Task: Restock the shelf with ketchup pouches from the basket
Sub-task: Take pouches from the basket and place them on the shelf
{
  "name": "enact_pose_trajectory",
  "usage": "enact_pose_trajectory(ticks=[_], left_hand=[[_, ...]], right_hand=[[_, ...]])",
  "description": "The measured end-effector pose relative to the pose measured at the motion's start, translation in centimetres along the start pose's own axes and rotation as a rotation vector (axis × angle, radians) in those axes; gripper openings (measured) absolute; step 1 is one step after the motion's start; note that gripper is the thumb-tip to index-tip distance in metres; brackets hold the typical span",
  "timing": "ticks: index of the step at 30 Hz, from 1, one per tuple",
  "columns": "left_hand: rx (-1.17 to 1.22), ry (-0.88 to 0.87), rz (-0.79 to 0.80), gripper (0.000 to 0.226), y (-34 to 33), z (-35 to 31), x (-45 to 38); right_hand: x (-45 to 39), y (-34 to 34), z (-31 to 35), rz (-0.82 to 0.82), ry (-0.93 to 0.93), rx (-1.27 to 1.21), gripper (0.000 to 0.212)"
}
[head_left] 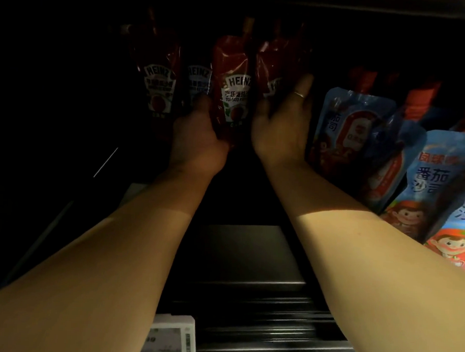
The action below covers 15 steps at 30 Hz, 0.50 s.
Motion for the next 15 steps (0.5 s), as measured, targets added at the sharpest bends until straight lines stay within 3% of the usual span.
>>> enact_pose_trajectory(ticks=[2, 5, 8, 15], left_hand=[[-0.04, 0.001, -0.005, 0.058, 0.0, 0.0, 0.0], [-0.013, 0.002, -0.023, 0.058, 0.2, -0.2, 0.2], [0.007, -0.024, -0.016, 0.064, 0.0, -0.6, 0.4], [-0.11, -0.075, 0.026, 0.055, -0.4, -1.3, 0.2]], right_hand=[[0.1, -0.8, 0.4, 0.056, 0.035, 0.04, 0.091], [-0.2, -0.3, -0.1, -0.02, 0.017, 0.119, 0.088], [-0.4, -0.1, -1.0, -0.058, -0.026, 0.087, 0.085], [-1.1, -1.1, -2.2, 0.002, -0.12, -0.044, 0.085]])
Point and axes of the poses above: each hand's wrist, its own x-axis away from the middle knuckle, its own y-axis out of the back of the hand, z = x × y, the point moved 9 cm from there along -x, towards the middle knuckle, and after that the axes turned 10 degrees about -y, right-handed, at the moved point
